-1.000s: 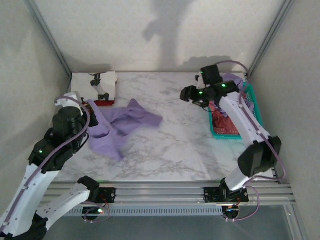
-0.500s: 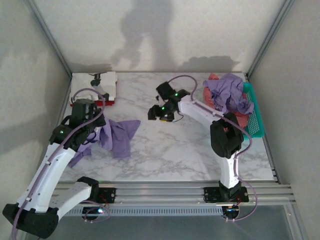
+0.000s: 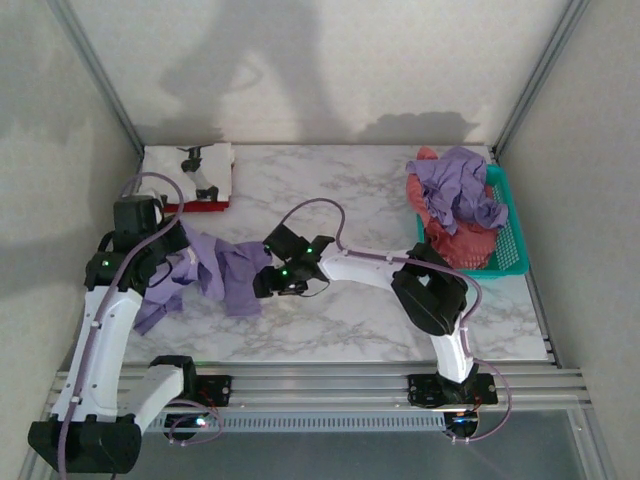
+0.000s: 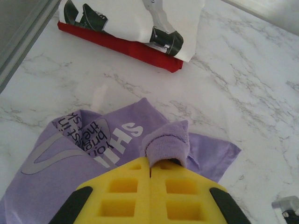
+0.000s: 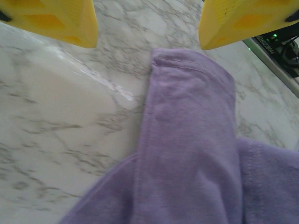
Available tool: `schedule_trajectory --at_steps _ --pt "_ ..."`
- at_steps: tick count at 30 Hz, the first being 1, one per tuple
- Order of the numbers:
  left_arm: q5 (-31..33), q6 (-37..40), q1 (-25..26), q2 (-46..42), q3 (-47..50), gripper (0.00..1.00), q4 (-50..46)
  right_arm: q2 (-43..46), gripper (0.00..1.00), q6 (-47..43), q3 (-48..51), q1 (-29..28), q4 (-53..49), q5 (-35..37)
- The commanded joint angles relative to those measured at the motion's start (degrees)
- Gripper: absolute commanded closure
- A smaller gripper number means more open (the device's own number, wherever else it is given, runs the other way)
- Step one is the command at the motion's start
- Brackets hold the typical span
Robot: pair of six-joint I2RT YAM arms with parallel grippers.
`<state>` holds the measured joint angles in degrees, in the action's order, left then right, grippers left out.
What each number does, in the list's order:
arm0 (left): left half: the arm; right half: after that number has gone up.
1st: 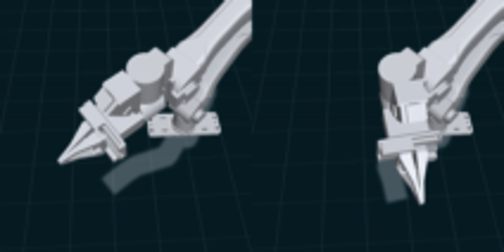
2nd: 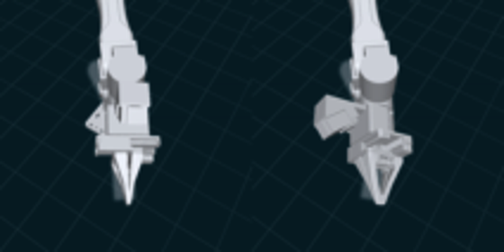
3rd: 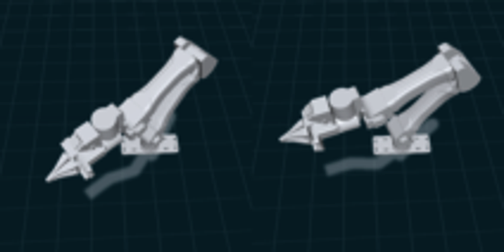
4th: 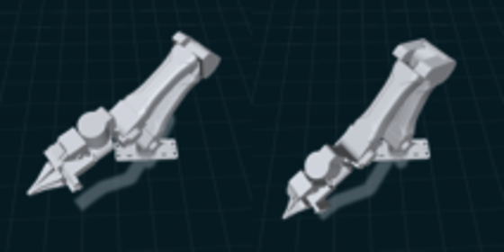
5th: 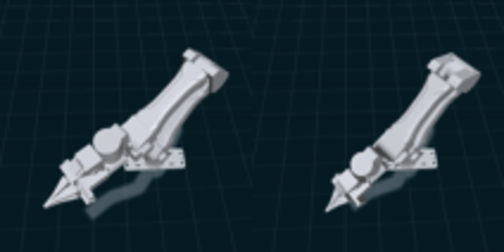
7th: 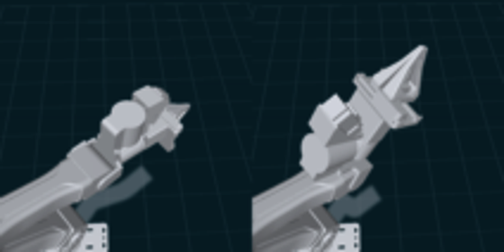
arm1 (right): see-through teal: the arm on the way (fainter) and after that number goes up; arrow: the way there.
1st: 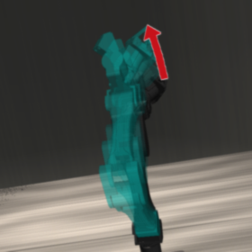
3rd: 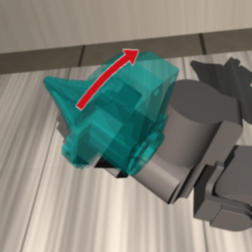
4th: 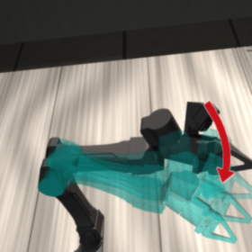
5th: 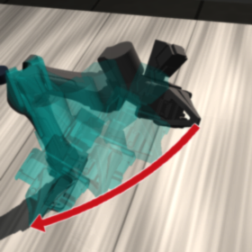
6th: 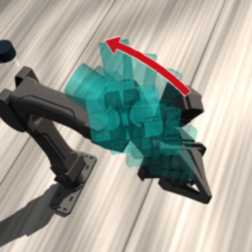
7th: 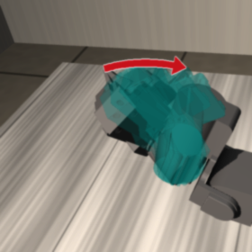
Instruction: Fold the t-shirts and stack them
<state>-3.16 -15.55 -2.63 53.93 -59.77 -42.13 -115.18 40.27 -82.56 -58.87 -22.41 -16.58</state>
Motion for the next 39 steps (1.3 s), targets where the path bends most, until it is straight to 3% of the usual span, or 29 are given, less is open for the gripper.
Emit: schedule_trajectory --at_steps 1,5,10,16,24,27,31,39 --pt "-3.16 2.23 -1.55 -1.25 0.35 1.0 0.0 -3.0 0.42 1.39 -2.37 -1.39 2.77 0.71" --pt "-3.99 2.63 -2.87 -1.83 0.7 1.0 -0.16 -6.39 0.5 1.26 -5.16 -2.38 2.2 1.56" --pt "-5.01 2.81 -3.69 -2.11 1.23 1.0 0.03 -9.64 0.52 0.57 -8.77 -4.02 -1.24 3.28" --pt "-5.67 2.89 -4.39 -2.07 1.23 1.0 0.2 -14.86 0.55 -2.59 -17.8 -6.32 -14.62 11.28" --pt "-6.1 3.07 -4.84 -1.4 -0.35 1.0 -1.28 -14.9 0.9 -4.5 -18.68 -6.0 -15.46 11.83" --pt "-6.89 3.07 -4.92 -1.5 -0.34 1.0 -1.12 -11.14 1.0 -6.62 -18.65 -5.56 -19.1 16.63" --pt "-9.43 3.52 -4.92 -1.52 -1.79 1.0 -0.08 -0.64 1.0 -10.56 -15.03 -2.21 -25.18 24.66" --pt "-12.41 3.51 -4.88 2.45 -8.99 1.0 2.07 26.4 1.0 -18.06 -6.38 11.09 -34.59 33.61"
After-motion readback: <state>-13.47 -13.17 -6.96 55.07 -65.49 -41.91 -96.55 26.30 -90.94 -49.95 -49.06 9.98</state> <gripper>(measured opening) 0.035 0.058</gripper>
